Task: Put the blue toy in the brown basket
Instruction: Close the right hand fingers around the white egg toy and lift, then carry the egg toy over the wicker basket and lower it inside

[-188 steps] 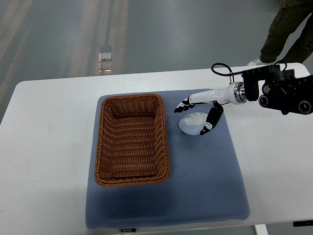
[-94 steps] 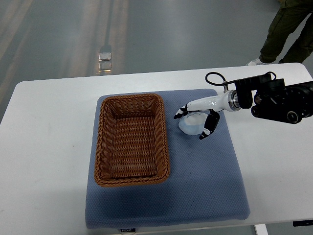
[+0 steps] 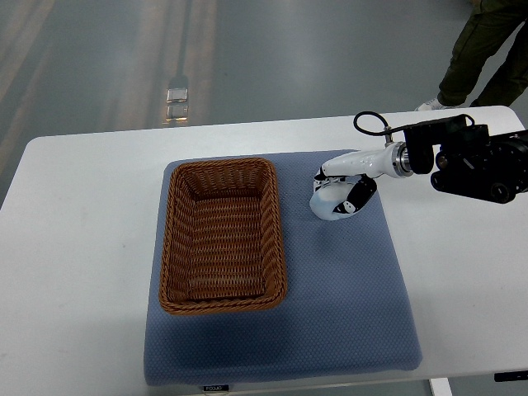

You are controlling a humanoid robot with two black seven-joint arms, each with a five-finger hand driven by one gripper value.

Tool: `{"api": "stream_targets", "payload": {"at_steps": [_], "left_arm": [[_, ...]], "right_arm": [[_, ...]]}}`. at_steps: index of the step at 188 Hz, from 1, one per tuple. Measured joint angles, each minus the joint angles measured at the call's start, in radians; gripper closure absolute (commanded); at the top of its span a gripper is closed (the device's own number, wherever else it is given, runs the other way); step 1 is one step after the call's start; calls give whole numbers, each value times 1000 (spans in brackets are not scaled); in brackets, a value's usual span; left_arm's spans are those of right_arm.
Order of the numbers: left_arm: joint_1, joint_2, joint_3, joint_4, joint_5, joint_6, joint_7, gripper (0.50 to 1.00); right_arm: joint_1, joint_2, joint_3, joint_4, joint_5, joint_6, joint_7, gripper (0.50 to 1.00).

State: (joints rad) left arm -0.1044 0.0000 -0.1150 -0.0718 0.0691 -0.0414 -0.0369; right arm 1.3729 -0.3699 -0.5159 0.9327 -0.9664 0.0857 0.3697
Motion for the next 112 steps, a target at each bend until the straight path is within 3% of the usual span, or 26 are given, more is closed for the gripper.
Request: {"api": "stream_targets", "payload": {"at_steps": [42,93,101,110,111,112], "left_arm": [[0,0,0,2,0,0,0,500],[0,0,0,3,0,0,0,500],[0,0,0,3,0,0,0,500],[0,0,0,3,0,0,0,500],[0,0,0,3,0,0,0,500],[0,0,0,3,0,0,0,500]], "right_arm": [[132,41,13,4,17,-22,6,1000],[212,268,5,-22,128,-39,6,1000],[209,302,2,-40,132,-42,5,953],[203,333,0,-58,134,-43,5,953],[202,336,-1,-59,134,-43,5,847],[201,341,-1,-62,134,-44,5,846]]}}
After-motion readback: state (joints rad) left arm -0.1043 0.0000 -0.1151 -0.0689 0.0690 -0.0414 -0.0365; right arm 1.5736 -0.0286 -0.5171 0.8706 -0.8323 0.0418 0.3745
